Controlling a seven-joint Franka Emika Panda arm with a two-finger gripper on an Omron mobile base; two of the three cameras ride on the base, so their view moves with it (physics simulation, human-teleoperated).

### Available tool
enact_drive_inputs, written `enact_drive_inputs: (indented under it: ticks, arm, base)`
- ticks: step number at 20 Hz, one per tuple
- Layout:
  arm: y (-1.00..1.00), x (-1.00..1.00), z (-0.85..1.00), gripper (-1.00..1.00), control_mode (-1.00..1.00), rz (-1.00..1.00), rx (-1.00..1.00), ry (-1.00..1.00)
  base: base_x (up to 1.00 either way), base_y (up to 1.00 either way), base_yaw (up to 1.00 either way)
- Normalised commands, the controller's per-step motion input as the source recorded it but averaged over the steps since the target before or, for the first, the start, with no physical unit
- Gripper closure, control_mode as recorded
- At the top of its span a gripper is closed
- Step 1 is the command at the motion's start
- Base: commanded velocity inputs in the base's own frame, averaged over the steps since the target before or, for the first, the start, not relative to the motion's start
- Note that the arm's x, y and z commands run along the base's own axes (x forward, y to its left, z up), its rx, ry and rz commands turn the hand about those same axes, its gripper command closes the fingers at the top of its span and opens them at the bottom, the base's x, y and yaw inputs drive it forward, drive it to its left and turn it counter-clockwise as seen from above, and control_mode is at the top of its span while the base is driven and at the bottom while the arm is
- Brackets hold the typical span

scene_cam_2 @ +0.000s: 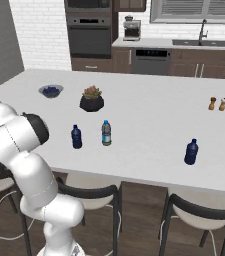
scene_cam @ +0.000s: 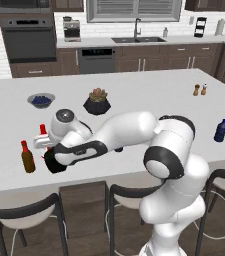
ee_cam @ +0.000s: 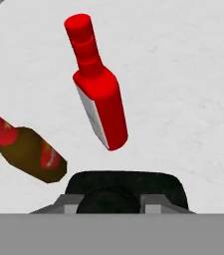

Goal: Move the plastic bottles in the middle to the plastics group, and the glass bottles in the middle to the glass group.

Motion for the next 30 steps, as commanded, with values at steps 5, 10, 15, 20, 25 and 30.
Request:
enact_drive_inputs:
  ticks: [5, 10, 15, 20, 25, 30]
  arm:
    - [0.0, -0.16, 0.03, -1.0, -1.0, 0.0, 0.0, -0.01]
    - [0.0, -0.11, 0.22, -1.0, -1.0, 0.02, 0.03, 0.0]
    - [-0.01, -0.01, 0.47, -1.0, -1.0, 0.03, 0.08, -0.03]
    - [-0.01, -0.07, 0.5, -1.0, -1.0, 0.03, 0.06, -0.06]
    - [-0.31, -0.22, 0.46, -1.0, -1.0, 0.0, 0.01, -0.12]
    - [-0.61, -0.46, 0.28, -1.0, -1.0, 0.0, 0.0, -0.13]
  base:
    - [0.0, 0.0, 0.0]
    - [0.0, 0.0, 0.0]
    - [0.0, 0.0, 0.0]
    - [0.0, 0.0, 0.0]
    - [0.0, 0.0, 0.0]
    - [0.0, 0.0, 0.0]
